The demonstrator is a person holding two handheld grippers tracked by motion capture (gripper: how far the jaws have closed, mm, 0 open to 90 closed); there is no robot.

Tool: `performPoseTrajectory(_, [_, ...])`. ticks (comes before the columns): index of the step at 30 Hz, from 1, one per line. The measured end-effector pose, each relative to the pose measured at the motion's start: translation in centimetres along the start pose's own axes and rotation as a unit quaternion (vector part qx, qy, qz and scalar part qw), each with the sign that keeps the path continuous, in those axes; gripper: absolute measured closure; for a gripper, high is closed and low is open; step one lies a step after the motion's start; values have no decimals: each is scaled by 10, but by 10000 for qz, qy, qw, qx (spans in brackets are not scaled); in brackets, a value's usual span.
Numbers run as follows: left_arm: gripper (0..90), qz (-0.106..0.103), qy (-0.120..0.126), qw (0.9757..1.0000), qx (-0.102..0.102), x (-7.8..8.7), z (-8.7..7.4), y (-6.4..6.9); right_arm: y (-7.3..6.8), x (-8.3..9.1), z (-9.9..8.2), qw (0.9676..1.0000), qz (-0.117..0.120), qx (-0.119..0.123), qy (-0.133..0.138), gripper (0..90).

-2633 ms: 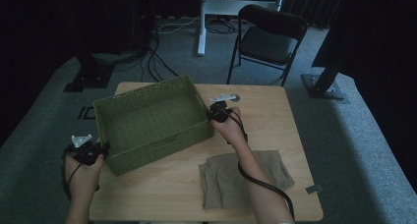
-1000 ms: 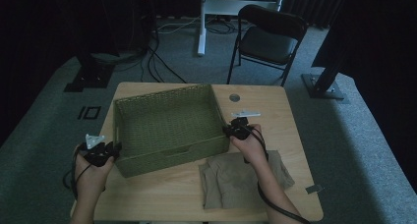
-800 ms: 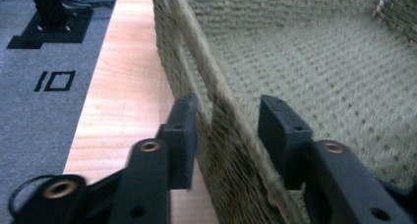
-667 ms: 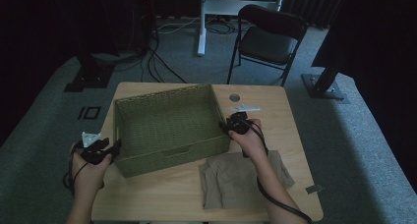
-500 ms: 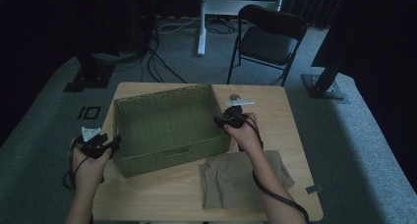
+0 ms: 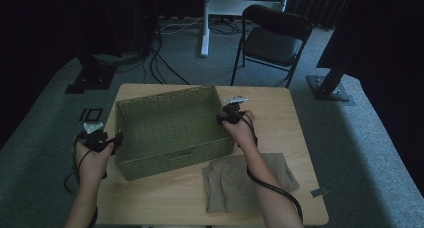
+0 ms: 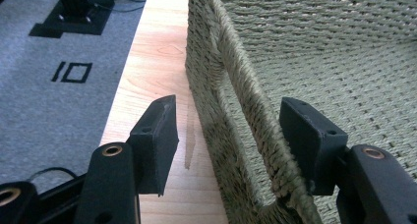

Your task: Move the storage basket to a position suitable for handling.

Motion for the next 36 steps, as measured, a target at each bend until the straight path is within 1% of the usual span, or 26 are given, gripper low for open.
performPoseTrajectory(2, [421, -31, -118, 9999, -6, -2, 0, 0, 0, -2, -2, 10000, 3, -3, -37, 543])
performPoseTrajectory(5, [397, -98, -276, 9995, 75, -6, 0, -2, 1, -3, -6, 9998, -17, 18, -181, 623])
performPoseTrajectory(6, [397, -113, -297, 9995, 67, -7, 0, -2, 0, -3, -8, 9997, -14, 20, -250, 693])
performPoseTrajectory(8, [405, -131, -290, 9995, 51, -7, 0, -1, 0, -3, -8, 9996, -30, -55, -258, 722])
performPoseTrajectory(9, [409, -133, -282, 9995, 28, -6, 0, -1, 0, -3, -8, 9997, -19, -34, -258, 743])
performPoseTrajectory(10, [411, -150, -265, 9995, 52, -6, 0, -1, -1, -3, -8, 9996, 2, 15, -270, 752])
performPoseTrajectory(13, [410, -208, -280, 9993, 130, -7, 0, -1, -2, -2, -8, 9995, -8, 58, -296, 760])
performPoseTrajectory(15, [422, -242, -373, 9990, 103, -8, -1, -1, -2, -2, -8, 9993, -32, 130, -341, 769])
performPoseTrajectory(16, [449, -283, -407, 9987, 127, -8, -1, 0, -2, -2, -8, 9992, -45, 164, -366, 771])
performPoseTrajectory(18, [508, -328, -492, 9982, 78, -8, -2, 2, -3, -2, -8, 9989, -75, 198, -406, 777])
performPoseTrajectory(19, [544, -353, -529, 9980, -8, -7, -2, 4, -3, -2, -8, 9989, -84, 208, -409, 779])
performPoseTrajectory(21, [648, -399, -572, 9974, -169, -7, -2, 9, -2, -2, -8, 9990, -90, 204, -398, 781])
performPoseTrajectory(23, [702, -403, -607, 9971, -213, -7, -2, 11, -2, -1, -8, 9992, -69, 159, -355, 780])
performPoseTrajectory(27, [708, -426, -589, 9972, -165, -7, -2, 11, -1, -1, -8, 9995, -21, 109, -301, 778])
performPoseTrajectory(28, [709, -415, -587, 9972, -188, -7, -2, 11, -1, -1, -8, 9995, -26, 123, -303, 779])
performPoseTrajectory(30, [714, -332, -614, 9972, -276, -7, -1, 11, -1, -1, -8, 9994, -35, 133, -315, 780])
performPoseTrajectory(33, [718, -360, -620, 9970, -276, -10, 0, 13, 0, -1, -8, 9993, -74, 144, -333, 782])
performPoseTrajectory(36, [720, -395, -643, 9967, -300, -13, 1, 17, 3, 0, -10, 9994, -78, 87, -335, 779])
Point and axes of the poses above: each handheld gripper's, and its own axes: x roughly backward along the jaws, z roughly out of its top, y roughly to its right, the point moved 9 cm from there along -x, roughly forward along the jaws, and after that the axes turned 14 degrees about x, right-handed, at the moved point
